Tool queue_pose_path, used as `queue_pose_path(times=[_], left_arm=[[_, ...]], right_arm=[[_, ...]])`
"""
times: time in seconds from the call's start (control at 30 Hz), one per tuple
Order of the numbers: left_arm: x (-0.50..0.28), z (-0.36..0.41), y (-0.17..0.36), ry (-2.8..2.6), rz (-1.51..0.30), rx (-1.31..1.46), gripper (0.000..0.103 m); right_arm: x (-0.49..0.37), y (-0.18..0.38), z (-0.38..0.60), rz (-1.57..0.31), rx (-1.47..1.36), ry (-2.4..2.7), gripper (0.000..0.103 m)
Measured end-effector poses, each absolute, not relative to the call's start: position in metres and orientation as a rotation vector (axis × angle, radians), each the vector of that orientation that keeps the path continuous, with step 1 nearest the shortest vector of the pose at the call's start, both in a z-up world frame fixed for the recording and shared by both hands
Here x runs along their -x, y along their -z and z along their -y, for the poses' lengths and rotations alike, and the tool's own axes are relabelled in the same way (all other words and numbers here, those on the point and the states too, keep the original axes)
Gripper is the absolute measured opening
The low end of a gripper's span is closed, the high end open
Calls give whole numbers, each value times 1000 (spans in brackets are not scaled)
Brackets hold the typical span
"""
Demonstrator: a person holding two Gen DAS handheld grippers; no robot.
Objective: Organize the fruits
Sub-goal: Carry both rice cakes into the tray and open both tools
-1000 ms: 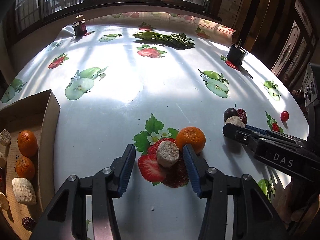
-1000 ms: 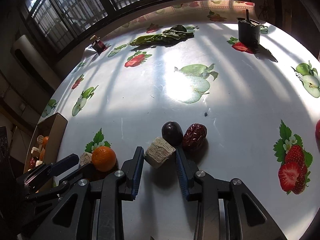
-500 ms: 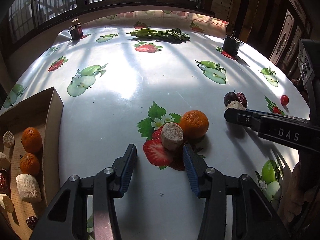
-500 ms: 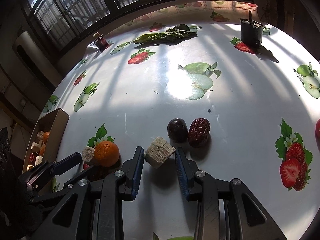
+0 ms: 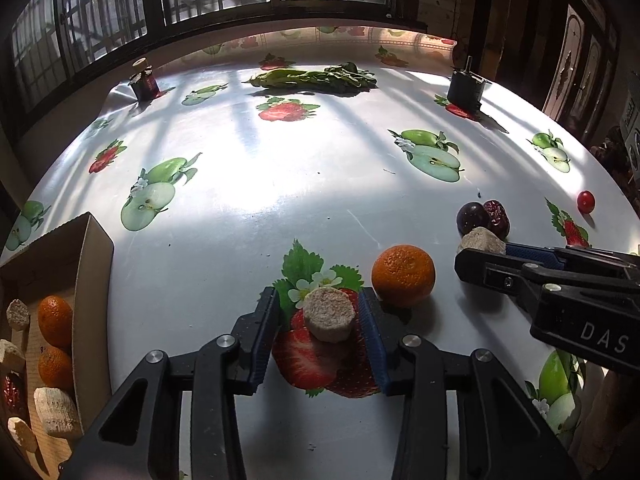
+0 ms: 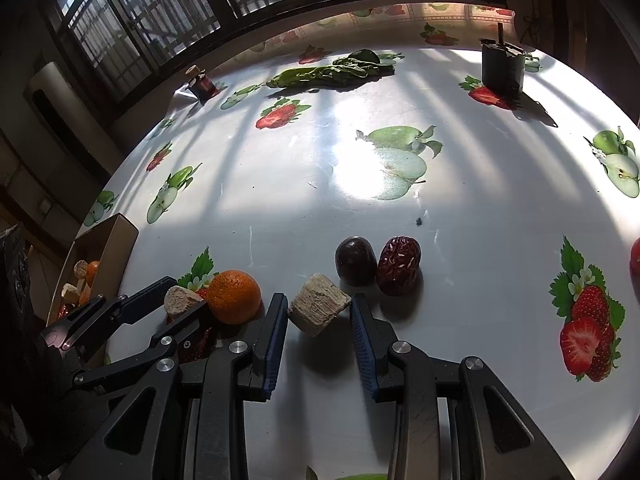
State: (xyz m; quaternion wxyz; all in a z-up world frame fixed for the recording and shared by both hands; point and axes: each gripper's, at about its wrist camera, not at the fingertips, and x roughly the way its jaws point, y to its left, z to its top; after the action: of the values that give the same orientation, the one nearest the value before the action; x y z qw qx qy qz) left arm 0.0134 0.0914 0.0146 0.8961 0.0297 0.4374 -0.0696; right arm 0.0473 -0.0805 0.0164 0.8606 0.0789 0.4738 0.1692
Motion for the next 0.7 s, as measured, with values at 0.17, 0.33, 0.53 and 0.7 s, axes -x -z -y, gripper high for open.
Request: queue_pose_path(times=[0.17, 0.33, 0.53, 0.7], left_arm=[[-7, -97, -17, 139, -927, -16, 23], [17, -119, -35, 171, -926, 130, 23], [65, -188, -60, 121, -878, 304, 23], [110, -266, -59, -44, -853, 360, 23]], right_arm=[[-48, -15, 86, -1010, -243, -410, 34], [-48, -14, 90, -1014, -356, -506, 34], [-40, -20, 85, -976, -375, -577, 35], [-22, -39, 69, -913, -320, -604, 35]])
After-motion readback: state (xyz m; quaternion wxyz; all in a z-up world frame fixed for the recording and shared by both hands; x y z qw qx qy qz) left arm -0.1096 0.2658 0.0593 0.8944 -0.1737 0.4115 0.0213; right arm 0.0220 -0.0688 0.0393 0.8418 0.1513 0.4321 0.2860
